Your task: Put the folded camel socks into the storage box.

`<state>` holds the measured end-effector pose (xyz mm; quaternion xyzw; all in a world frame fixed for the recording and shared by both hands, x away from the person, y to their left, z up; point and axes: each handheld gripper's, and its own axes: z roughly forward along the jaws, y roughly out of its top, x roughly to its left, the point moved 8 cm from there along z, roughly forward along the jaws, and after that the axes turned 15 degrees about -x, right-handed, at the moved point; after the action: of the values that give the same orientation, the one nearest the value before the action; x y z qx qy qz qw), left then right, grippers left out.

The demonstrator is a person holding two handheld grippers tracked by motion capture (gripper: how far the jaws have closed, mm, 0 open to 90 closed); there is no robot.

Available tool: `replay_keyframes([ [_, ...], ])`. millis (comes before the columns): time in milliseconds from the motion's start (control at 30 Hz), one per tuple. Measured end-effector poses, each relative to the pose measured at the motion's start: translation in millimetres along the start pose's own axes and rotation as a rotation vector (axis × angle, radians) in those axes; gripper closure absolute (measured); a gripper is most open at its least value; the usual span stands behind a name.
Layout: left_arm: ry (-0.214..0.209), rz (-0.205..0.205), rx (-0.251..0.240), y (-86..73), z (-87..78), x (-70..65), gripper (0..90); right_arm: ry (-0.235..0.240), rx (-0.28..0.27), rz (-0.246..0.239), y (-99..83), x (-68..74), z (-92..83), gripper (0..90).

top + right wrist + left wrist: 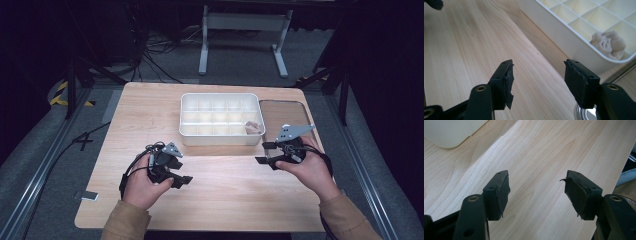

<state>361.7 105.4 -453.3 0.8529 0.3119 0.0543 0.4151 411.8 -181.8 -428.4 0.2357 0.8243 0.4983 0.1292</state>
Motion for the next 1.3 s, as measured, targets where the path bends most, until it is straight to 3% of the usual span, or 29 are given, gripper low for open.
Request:
replay_keyframes([
  [100, 0.004, 0.002, 0.001, -0.3, 0.1, 0.5, 36.9, -0.014, 0.027, 0.009, -11.1, 2.9, 0.3, 39.4],
  [233, -0.001, 0.001, 0.005, -0.8, 0.9, -0.6, 36.9, -0.004, 0.022, 0.02, -17.0, 8.7, -1.3, 38.8],
  [400, 0.0, 0.004, 0.005, -0.7, 1.2, -1.1, 36.8, 0.005, -0.005, 0.039, -19.4, 15.5, -4.0, 37.4],
  [533, 0.005, 0.008, -0.006, 0.0, 0.9, -0.4, 36.0, 0.009, -0.078, 0.045, -21.7, 13.6, -0.6, 36.5],
  [800, 0.017, -0.004, -0.007, -5.8, 4.3, 3.9, 33.5, 0.032, -0.04, 0.003, -45.3, 14.3, 9.5, 33.5],
  [900, 0.022, -0.006, -0.014, -6.5, 4.4, 5.9, 33.3, 0.043, -0.027, 0.028, -51.8, 14.5, 13.7, 31.9],
  [1100, 0.031, -0.002, -0.006, -9.7, 4.4, 9.6, 33.1, 0.056, 0.0, 0.0, -65.3, 16.8, 23.8, 29.0],
  [1300, 0.039, 0.001, -0.012, -10.3, 5.0, 11.9, 32.4, 0.074, 0.012, 0.01, -77.5, 22.1, 33.9, 24.4],
])
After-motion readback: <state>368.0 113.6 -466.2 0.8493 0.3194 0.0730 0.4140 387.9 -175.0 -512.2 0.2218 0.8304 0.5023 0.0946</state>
